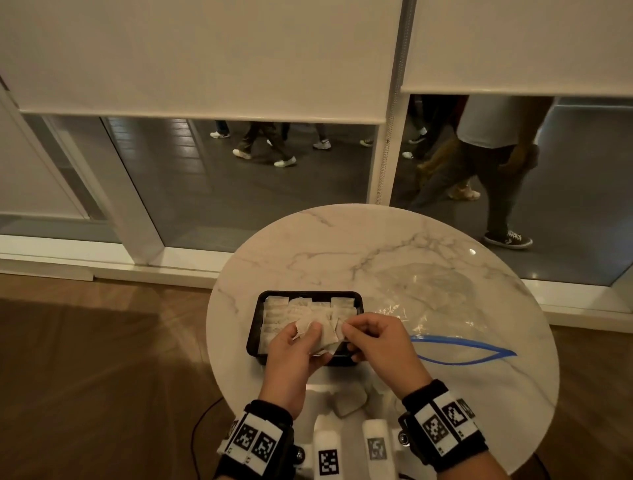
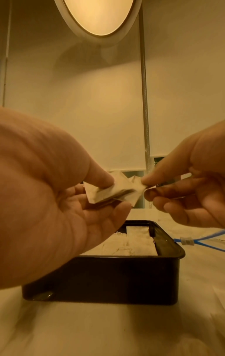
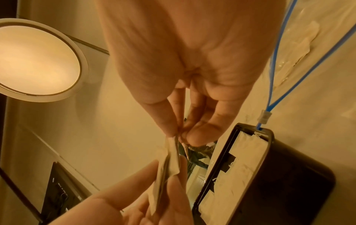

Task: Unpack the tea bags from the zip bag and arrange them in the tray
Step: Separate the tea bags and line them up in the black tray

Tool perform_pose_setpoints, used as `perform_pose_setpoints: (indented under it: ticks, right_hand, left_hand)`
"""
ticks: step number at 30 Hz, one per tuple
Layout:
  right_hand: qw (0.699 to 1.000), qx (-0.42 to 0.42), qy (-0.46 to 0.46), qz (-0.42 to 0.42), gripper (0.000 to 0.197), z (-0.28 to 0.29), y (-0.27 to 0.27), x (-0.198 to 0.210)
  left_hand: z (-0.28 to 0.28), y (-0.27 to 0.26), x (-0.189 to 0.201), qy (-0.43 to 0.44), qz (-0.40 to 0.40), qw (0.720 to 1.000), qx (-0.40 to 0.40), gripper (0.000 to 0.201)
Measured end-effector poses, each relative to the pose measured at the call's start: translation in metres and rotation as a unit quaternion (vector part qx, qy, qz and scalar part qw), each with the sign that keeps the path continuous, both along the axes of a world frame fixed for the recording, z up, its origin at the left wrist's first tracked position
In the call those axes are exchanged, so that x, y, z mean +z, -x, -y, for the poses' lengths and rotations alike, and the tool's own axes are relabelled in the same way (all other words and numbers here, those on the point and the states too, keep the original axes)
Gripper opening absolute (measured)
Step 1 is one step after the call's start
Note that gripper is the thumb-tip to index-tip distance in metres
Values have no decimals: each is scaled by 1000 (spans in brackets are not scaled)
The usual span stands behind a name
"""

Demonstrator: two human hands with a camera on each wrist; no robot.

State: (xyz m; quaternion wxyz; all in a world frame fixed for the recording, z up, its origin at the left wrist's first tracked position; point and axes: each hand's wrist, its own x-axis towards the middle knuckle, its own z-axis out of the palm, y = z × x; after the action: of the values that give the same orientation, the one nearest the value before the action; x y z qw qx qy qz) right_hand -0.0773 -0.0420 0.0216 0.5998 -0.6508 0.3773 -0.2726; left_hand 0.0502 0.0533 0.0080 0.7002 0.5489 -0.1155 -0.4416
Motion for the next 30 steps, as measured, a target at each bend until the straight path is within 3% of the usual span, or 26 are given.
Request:
perform_pose_setpoints:
  ticks: [9,18,21,25,30]
  right_hand:
    - [1000,9,15,-24,12,6,-1,-4]
    - [990,-95,-86,58,9,21,-1,-12]
    - [997,-68,-32,-4,12,31,-3,-12]
    - [987,-18,86,-131,30,49,-10,-15]
    - [964,35,145,-219,39,61,-16,-9]
  left_hand:
    - [-1,1,-2,-1,34,999,-6,19]
    - [-7,-15,-8,-41,36,995,82,16]
    - [-10,-18,-11,-58,95,991,68,13]
    - [-11,-16,-20,-106,211,971,22,14]
    - [-12,-13,-32,-144,259,955,-17,7]
